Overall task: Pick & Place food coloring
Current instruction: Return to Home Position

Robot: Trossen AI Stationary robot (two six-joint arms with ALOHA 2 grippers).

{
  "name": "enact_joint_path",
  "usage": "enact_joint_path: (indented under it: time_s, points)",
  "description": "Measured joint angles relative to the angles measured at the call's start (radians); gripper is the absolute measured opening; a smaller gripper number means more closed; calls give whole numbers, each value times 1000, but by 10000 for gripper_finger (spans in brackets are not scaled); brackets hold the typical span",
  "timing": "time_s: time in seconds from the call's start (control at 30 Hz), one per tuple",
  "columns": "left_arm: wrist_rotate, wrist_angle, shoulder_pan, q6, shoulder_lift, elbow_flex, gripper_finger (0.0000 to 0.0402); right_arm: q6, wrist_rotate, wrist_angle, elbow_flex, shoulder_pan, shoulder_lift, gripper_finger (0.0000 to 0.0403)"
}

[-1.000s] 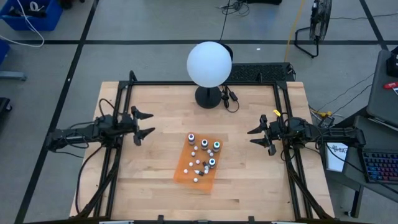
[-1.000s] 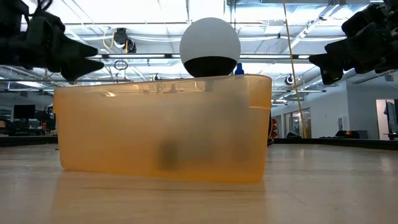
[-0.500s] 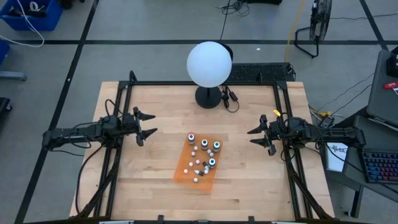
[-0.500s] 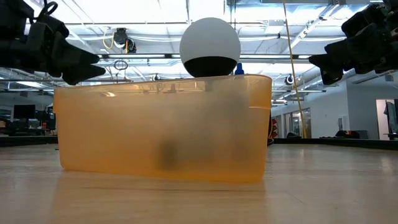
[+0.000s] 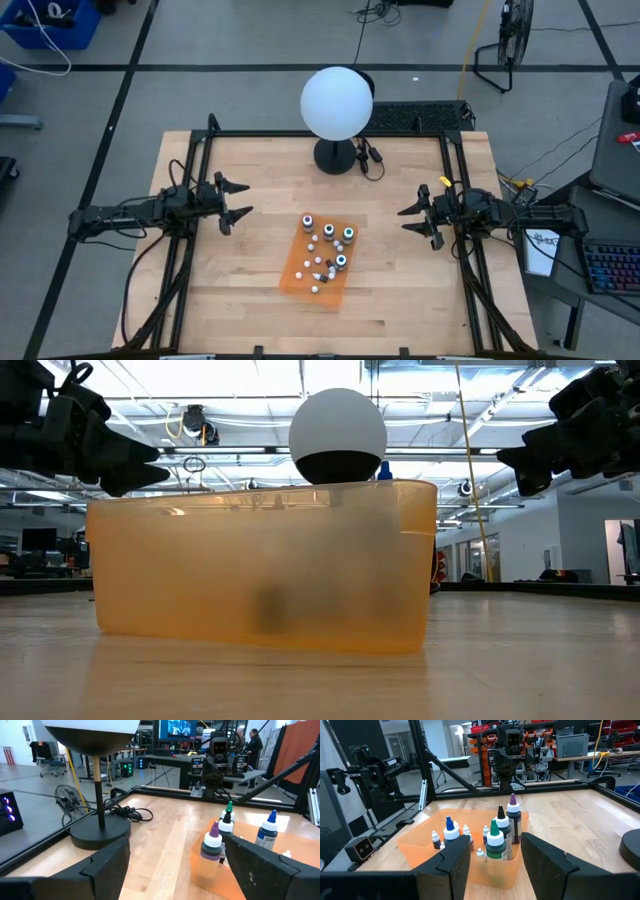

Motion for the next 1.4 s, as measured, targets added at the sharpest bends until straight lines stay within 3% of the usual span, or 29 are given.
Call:
enact_joint_path:
  time_s: [1.4]
  points:
    - [2,0,0,0,0,1,306,0,0,0,0,0,0,165]
